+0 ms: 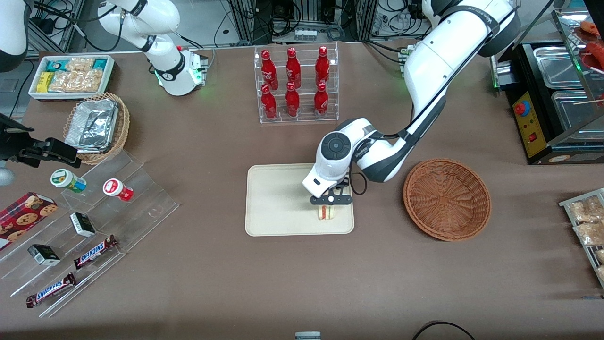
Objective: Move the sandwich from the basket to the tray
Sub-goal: 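Lower the sandwich onto the tray with the left gripper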
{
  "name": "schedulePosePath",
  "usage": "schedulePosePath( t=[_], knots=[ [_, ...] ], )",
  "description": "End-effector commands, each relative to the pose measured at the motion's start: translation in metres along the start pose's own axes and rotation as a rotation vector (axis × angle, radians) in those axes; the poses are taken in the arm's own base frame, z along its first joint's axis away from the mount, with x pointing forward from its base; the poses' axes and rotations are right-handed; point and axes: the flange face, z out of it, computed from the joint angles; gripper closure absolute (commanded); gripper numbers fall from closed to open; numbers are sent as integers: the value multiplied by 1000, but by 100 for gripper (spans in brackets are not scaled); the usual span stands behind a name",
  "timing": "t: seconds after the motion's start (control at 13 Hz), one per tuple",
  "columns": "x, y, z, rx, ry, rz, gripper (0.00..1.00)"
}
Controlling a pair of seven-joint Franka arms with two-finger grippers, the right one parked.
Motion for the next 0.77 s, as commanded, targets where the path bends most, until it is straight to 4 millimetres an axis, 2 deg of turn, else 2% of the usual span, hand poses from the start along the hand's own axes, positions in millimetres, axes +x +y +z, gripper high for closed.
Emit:
schedulePosePath(
  t=[0.0, 0.31, 0.46, 0.69],
  knots=[
    [5, 8, -5, 4, 24, -13, 0],
    [9, 6, -21, 52, 108, 50, 0],
    [12, 7, -38, 57, 137, 47, 0],
    [27, 4, -66, 65, 151, -23, 0]
  ],
)
